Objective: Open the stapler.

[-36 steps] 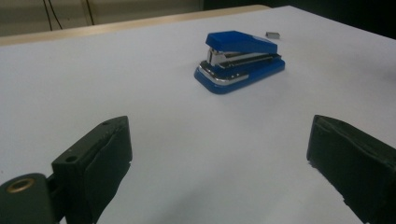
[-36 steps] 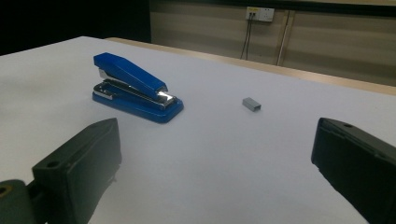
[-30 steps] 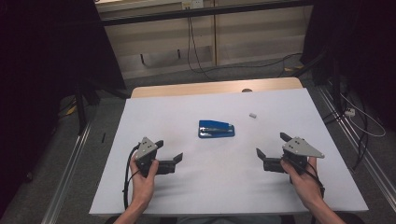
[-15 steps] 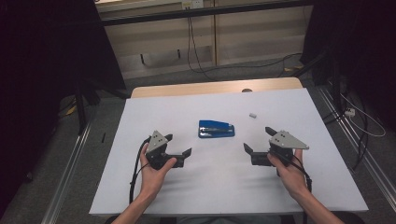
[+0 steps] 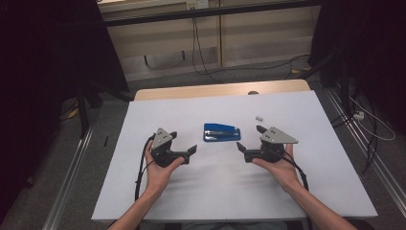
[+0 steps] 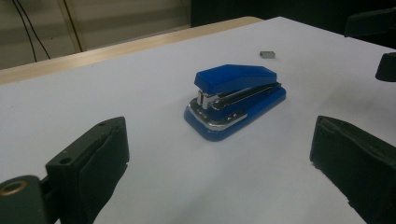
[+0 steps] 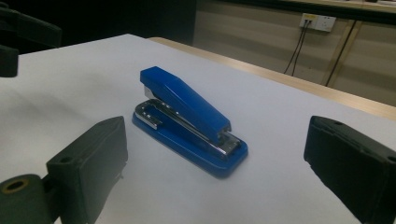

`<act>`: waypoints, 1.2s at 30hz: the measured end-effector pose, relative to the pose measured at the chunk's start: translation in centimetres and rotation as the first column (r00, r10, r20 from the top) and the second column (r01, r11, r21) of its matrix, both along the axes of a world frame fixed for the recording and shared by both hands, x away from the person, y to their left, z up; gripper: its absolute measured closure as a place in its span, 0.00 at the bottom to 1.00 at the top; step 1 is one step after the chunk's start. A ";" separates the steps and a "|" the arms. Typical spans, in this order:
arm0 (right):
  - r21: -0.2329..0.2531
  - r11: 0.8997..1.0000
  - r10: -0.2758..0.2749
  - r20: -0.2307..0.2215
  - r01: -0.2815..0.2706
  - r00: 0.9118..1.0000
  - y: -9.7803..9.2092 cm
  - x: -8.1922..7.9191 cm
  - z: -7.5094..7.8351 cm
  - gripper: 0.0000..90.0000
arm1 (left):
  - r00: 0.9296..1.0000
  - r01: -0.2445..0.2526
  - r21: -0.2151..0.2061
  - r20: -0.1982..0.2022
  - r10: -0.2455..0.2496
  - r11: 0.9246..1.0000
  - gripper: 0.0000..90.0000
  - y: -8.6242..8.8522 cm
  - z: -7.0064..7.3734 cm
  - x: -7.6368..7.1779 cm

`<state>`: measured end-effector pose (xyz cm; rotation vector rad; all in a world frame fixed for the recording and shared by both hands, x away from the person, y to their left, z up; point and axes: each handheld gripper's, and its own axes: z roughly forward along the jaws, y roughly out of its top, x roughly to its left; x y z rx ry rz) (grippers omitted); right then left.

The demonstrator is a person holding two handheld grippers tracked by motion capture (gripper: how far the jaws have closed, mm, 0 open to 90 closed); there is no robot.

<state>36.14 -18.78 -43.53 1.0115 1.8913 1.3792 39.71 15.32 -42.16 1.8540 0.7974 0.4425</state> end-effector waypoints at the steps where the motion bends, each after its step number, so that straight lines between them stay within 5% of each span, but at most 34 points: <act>1: 0.000 1.000 0.010 0.003 -0.010 1.000 0.5 0.5 0.0 0.07 | 1.000 0.000 0.004 -0.005 0.000 1.000 0.05 -0.2 -0.1 0.3; 13: 0.056 0.997 0.058 -0.052 -0.055 0.997 2.7 3.4 -0.1 0.15 | 1.000 0.024 -0.005 0.003 -0.024 1.000 0.07 -2.6 0.4 3.0; 27: 0.092 0.993 0.077 -0.075 -0.070 0.994 3.7 5.6 -0.3 0.36 | 1.000 0.000 -0.024 0.003 0.000 1.000 0.06 -2.9 0.3 6.0; 36: 0.051 0.993 0.109 -0.066 -0.106 0.992 3.9 5.9 -0.7 0.53 | 0.999 0.028 0.004 -0.017 -0.028 1.000 0.06 -3.5 0.0 6.1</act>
